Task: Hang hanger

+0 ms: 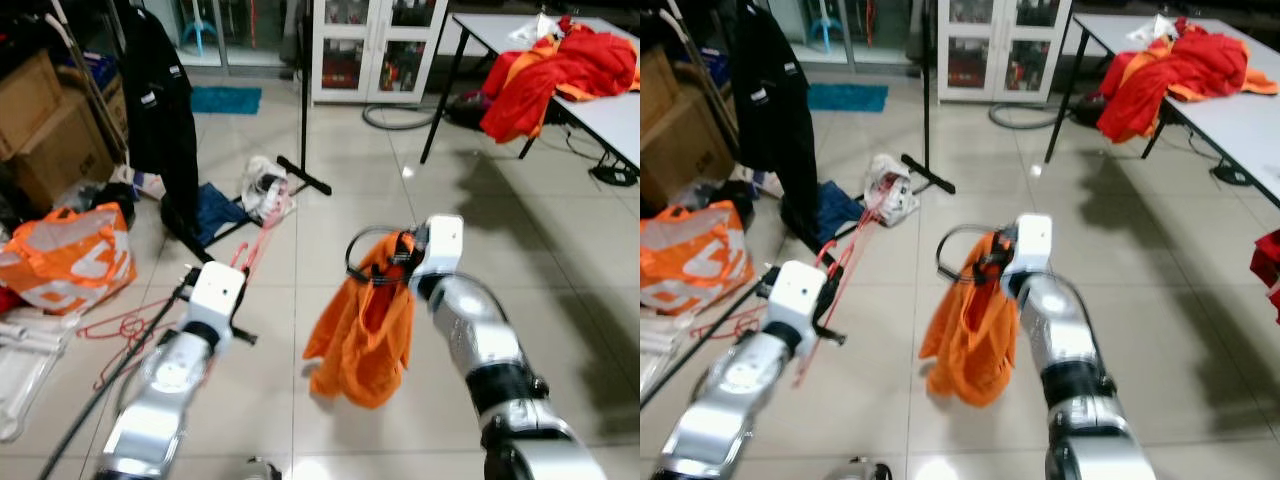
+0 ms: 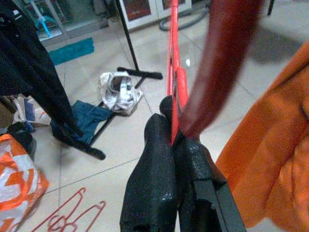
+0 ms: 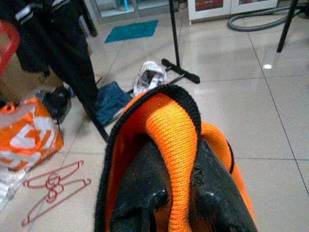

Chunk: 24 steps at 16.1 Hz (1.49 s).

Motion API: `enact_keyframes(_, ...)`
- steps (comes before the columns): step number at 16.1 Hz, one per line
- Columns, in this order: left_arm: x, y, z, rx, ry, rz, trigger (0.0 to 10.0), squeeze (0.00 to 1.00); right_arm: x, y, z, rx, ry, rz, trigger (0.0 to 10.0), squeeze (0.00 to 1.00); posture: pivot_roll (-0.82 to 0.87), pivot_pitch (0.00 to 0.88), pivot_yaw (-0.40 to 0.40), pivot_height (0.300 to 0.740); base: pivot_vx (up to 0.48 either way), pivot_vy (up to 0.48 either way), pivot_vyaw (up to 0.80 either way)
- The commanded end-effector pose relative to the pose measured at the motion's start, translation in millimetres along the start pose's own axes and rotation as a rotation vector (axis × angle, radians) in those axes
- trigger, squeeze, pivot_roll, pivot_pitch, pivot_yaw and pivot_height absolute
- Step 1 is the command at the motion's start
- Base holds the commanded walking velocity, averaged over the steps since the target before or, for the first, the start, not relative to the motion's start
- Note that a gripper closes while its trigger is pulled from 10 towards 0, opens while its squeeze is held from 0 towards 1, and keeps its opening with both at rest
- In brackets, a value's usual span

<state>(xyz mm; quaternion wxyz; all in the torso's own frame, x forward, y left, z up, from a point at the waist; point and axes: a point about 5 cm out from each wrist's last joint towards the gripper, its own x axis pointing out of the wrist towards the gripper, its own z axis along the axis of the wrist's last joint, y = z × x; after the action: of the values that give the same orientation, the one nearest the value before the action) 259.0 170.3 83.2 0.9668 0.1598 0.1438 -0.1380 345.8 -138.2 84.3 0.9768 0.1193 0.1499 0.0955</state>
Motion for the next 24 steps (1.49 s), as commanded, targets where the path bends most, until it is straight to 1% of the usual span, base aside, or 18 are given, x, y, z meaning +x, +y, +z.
enact_keyframes(1,-2.1,0.2,4,0.027,0.011,-0.074,10.0,0.0,4.0,-4.4,13,0.057,-0.018,-0.027,0.0,0.0,0.06,0.0,-0.038,0.74,0.0,0.0,0.0)
enact_keyframes(2,-4.7,2.6,4,0.062,0.021,-0.118,10.0,0.0,7.2,-5.9,18,0.116,-0.019,-0.045,0.0,0.0,0.06,0.0,-0.041,0.74,0.0,0.0,0.0)
enact_keyframes(3,-5.8,3.7,5,0.072,0.018,-0.133,10.0,0.0,9.0,-6.2,20,0.137,-0.017,-0.051,0.0,0.0,0.07,0.0,-0.044,0.74,0.0,0.0,0.0)
enact_keyframes(5,-9.4,5.7,11,0.086,0.014,-0.187,10.0,0.0,14.4,-5.1,28,0.225,-0.011,-0.064,0.0,0.0,0.08,0.0,-0.05,0.74,0.0,0.0,0.0)
enact_keyframes(6,-12.8,4.7,19,0.087,-0.011,-0.237,10.0,0.0,16.9,-4.8,33,0.26,-0.011,-0.07,0.0,0.0,0.08,0.0,-0.051,0.74,0.0,0.0,0.0)
enact_keyframes(8,-22.4,-2.2,44,0.057,-0.084,-0.37,10.0,0.0,20.4,-8.1,41,0.298,-0.017,-0.093,0.0,0.0,0.08,0.0,-0.057,0.74,0.0,0.0,0.0)
enact_keyframes(10,-32.8,-11.6,58,0.038,-0.119,-0.48,10.0,0.0,21.1,-17.4,48,0.319,-0.028,-0.138,0.0,0.0,0.09,0.0,-0.059,0.74,0.0,0.0,0.0)
enact_keyframes(13,-40.5,-18.2,57,0.04,-0.105,-0.544,10.0,0.0,20.6,-27.1,57,0.332,-0.051,-0.184,0.0,0.0,0.09,0.0,-0.059,0.74,0.0,0.0,0.0)
enact_keyframes(14,-42.7,-19.8,55,0.038,-0.083,-0.562,10.0,0.0,20.5,-30.7,63,0.334,-0.064,-0.196,0.0,0.0,0.09,0.0,-0.062,0.74,0.0,0.0,0.0)
enact_keyframes(16,-46.4,-20.4,48,0.043,-0.042,-0.579,10.0,0.0,20.9,-33.6,71,0.343,-0.083,-0.204,0.0,0.0,0.09,0.0,-0.062,0.74,0.0,0.0,0.0)
enact_keyframes(18,-47.9,-21.4,44,0.057,-0.023,-0.589,10.0,0.0,20.9,-35.0,77,0.367,-0.096,-0.208,0.0,0.0,0.09,0.0,-0.062,0.74,0.0,0.0,0.0)
enact_keyframes(20,-45.8,-23.7,39,0.072,-0.004,-0.591,10.0,0.0,22.6,-31.1,89,0.394,-0.122,-0.182,0.0,0.0,0.09,0.0,-0.064,0.74,0.0,0.0,0.0)
enact_keyframes(24,-40.2,-25.9,38,0.086,0.001,-0.592,10.0,0.0,25.0,-20.2,97,0.408,-0.136,-0.138,0.0,0.0,0.07,0.0,-0.057,0.74,0.0,0.0,0.0)
